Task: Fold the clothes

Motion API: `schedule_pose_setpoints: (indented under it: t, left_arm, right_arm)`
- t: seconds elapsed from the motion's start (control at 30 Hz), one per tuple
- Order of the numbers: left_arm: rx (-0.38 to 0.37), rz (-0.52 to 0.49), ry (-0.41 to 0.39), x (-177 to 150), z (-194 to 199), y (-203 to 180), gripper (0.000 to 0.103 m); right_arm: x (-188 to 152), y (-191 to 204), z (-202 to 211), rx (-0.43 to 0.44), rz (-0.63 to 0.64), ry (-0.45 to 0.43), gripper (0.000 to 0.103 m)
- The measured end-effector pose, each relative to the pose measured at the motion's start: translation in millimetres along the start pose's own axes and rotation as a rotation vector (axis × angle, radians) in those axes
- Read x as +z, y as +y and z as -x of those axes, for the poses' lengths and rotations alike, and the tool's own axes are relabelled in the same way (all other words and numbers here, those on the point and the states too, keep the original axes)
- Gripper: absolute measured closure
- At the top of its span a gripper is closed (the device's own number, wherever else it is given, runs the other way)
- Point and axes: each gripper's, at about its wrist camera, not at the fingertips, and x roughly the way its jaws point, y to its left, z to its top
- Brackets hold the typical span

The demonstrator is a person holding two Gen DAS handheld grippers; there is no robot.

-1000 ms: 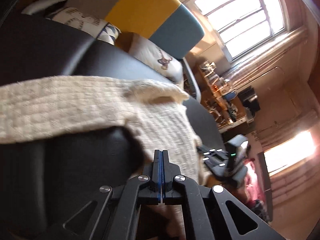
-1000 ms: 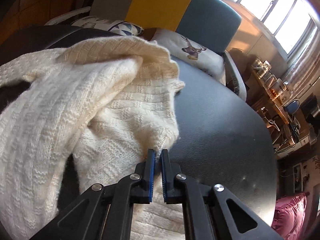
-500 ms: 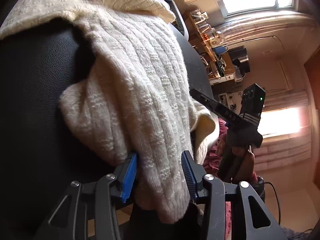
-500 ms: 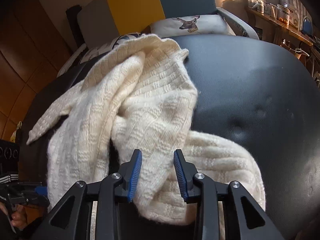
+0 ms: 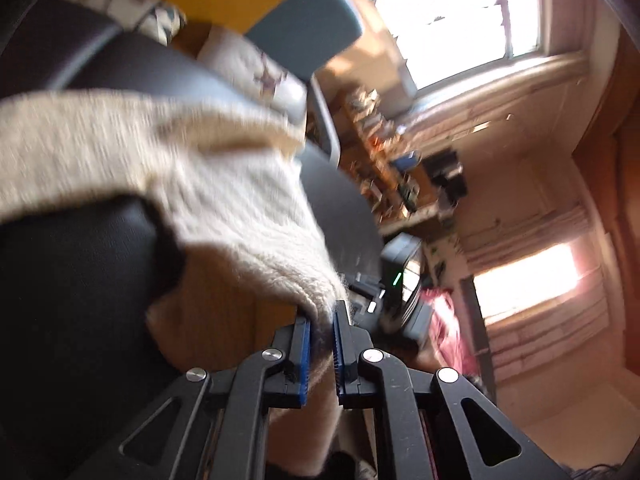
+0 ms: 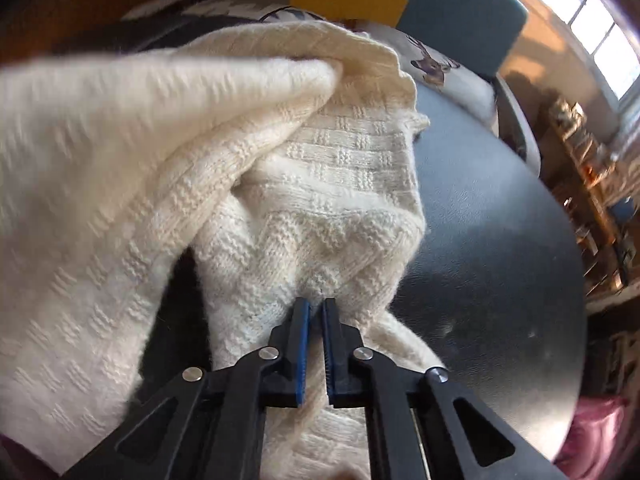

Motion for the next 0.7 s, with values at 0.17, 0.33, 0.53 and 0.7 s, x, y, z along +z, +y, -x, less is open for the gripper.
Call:
schedule_pose_setpoints:
  t: [0.17,0.33,0.53,0.7]
  left_arm:
    - [0.113,0.046,-0.105,28.8,50.7,34.0,0.094]
    - [0.211,0.118,-0.047,12.7,43.6,77.7,0.094]
    - [0.302,0.094,0.073,-17.8,23.4,93.1,0.092]
    - [0.226,0.13,-0.062,12.7,71.2,89.5,0.09]
  right_arm:
    - [-8.8,-5.3,0.0,-0.223,0.131,0.059,0.099]
    - [-26.1,-40.2,-16.0,-0.32,0.062,0.152,0.099]
    - [-50.9,-86.0,-18.8,-0.322,-0.135,0.2,0.097]
    - [-44.4,-98.1,46.8,-0.174,-0.257,0.012,0.084]
